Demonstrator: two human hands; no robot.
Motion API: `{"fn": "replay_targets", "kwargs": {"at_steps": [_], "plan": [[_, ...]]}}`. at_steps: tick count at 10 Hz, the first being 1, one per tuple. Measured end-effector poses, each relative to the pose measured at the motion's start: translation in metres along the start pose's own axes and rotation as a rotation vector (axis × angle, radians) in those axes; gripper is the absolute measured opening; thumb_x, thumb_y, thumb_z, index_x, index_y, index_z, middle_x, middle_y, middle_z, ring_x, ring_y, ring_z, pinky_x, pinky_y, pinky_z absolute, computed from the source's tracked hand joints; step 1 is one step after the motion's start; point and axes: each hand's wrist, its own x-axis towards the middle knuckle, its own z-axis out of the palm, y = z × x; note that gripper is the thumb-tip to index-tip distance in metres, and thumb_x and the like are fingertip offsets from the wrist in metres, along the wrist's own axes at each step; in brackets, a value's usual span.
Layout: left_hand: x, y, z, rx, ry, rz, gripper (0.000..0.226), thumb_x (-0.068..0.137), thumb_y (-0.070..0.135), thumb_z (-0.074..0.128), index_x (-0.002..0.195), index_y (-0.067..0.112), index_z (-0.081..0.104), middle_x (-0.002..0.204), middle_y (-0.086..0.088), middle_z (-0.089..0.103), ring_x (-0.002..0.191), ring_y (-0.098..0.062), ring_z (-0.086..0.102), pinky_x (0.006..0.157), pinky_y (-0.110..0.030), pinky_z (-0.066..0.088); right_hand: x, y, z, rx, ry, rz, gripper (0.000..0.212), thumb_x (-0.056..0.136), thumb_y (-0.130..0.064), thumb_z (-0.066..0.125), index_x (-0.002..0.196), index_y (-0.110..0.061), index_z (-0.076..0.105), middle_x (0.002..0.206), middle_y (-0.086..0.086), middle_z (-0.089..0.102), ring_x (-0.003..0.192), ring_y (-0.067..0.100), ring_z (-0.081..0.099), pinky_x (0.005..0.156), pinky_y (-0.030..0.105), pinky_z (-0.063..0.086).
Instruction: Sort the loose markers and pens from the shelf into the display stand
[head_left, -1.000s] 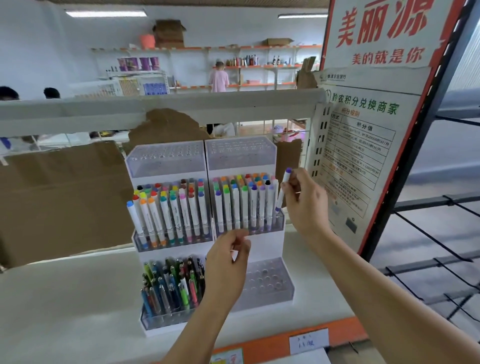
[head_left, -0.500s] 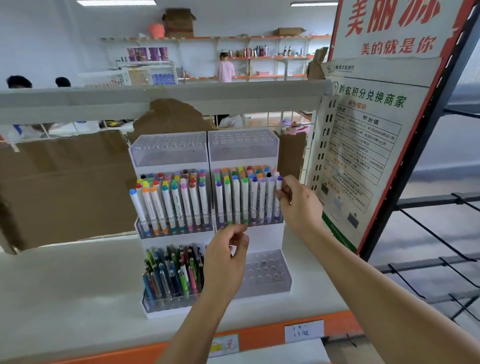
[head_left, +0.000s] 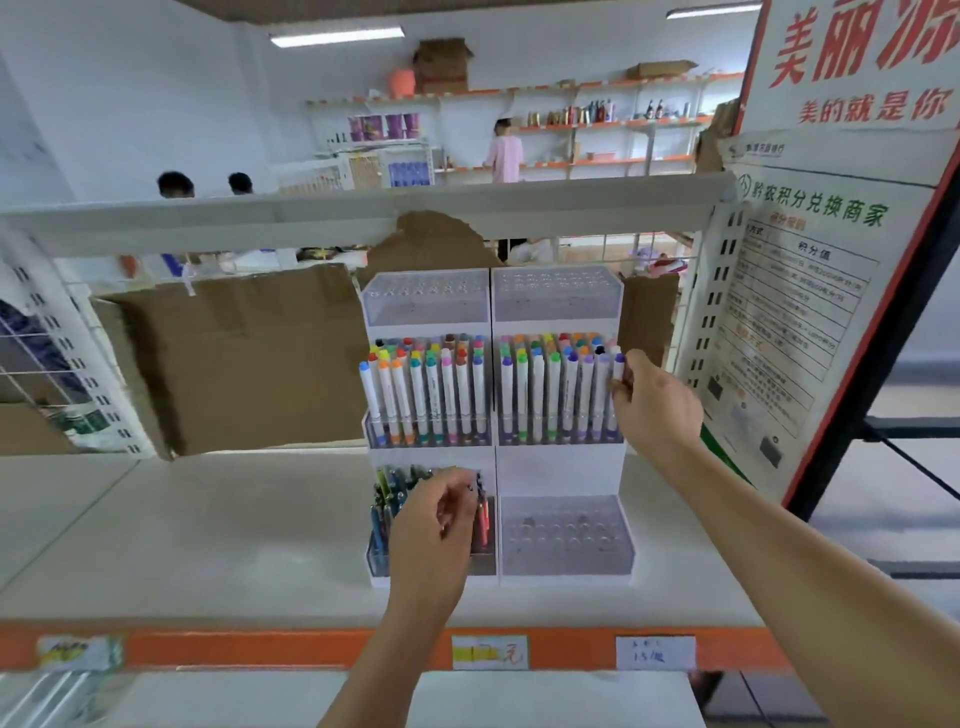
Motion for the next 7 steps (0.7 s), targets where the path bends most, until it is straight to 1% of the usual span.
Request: {"fn": "replay_targets", "kwargs": {"at_steps": [1, 2, 3, 4, 5, 6, 7], "plan": [[0.0, -0.011, -0.015, 0.016, 0.004, -0.015, 0.019, 0.095, 0.015, 0.054, 0.105, 0.031, 0.059, 0.098, 0.014, 0.062, 0.092, 0.002, 0.057, 0.076, -0.007, 0.041, 0.004, -0.003, -0.008, -0.004, -0.07, 0.035, 0.011, 0.097, -0.018, 0.044, 0.087, -0.017, 0.04, 0.063, -0.004, 0.045, 0.055, 0.011, 0.041, 0.06, 0.029, 0.034], [0.005, -0.021, -0.024, 0.026, -0.005, -0.019, 0.018, 0.095, 0.016, 0.054, 0.107, 0.028, 0.062, 0.098, 0.014, 0.063, 0.09, 0.006, 0.056, 0.072, -0.004, 0.04, 0.004, -0.007, -0.009, -0.002, -0.078, 0.066, 0.012, 0.096, -0.014, 0.043, 0.086, -0.017, 0.04, 0.063, -0.004, 0.044, 0.056, 0.013, 0.041, 0.057, 0.027, 0.031], [0.012, -0.023, -0.028, 0.017, -0.017, -0.002, 0.017, 0.094, 0.013, 0.055, 0.102, 0.026, 0.062, 0.093, 0.015, 0.062, 0.087, 0.004, 0.056, 0.07, -0.003, 0.04, -0.001, -0.012, -0.004, 0.002, -0.067, 0.106, 0.009, 0.097, -0.014, 0.042, 0.089, -0.017, 0.038, 0.066, -0.003, 0.046, 0.064, 0.021, 0.047, 0.068, 0.033, 0.036], [0.016, -0.021, -0.028, 0.017, -0.031, 0.037, 0.018, 0.094, 0.013, 0.054, 0.099, 0.028, 0.061, 0.087, 0.015, 0.061, 0.083, -0.001, 0.056, 0.068, -0.004, 0.04, -0.003, -0.014, -0.003, 0.015, -0.042, 0.126, 0.008, 0.098, -0.018, 0.045, 0.091, -0.019, 0.04, 0.075, -0.001, 0.053, 0.068, 0.019, 0.05, 0.072, 0.037, 0.044], [0.019, -0.024, -0.033, 0.019, -0.059, 0.07, 0.019, 0.094, 0.012, 0.055, 0.1, 0.028, 0.062, 0.089, 0.016, 0.062, 0.084, -0.001, 0.058, 0.07, -0.004, 0.04, -0.014, -0.014, 0.0, 0.053, 0.028, 0.183, 0.007, 0.097, -0.021, 0.05, 0.101, -0.015, 0.05, 0.093, 0.005, 0.063, 0.082, 0.025, 0.056, 0.076, 0.037, 0.047], [0.022, -0.031, -0.042, 0.034, -0.07, 0.086, 0.017, 0.093, 0.014, 0.056, 0.102, 0.026, 0.064, 0.089, 0.01, 0.064, 0.082, 0.0, 0.058, 0.068, -0.005, 0.041, -0.043, -0.024, 0.006, 0.102, 0.177, 0.214, 0.034, 0.097, -0.023, 0.049, 0.129, -0.013, 0.048, 0.125, 0.007, 0.057, 0.115, 0.027, 0.05, 0.091, 0.038, 0.04], [0.023, -0.036, -0.051, 0.064, -0.073, 0.067, 0.017, 0.092, 0.013, 0.057, 0.104, 0.023, 0.064, 0.089, 0.008, 0.062, 0.08, -0.002, 0.056, 0.068, -0.006, 0.041, -0.068, -0.036, 0.015, 0.046, 0.171, 0.178, 0.043, 0.098, -0.026, 0.044, 0.139, -0.015, 0.04, 0.135, 0.005, 0.051, 0.123, 0.025, 0.044, 0.097, 0.04, 0.038]]}}
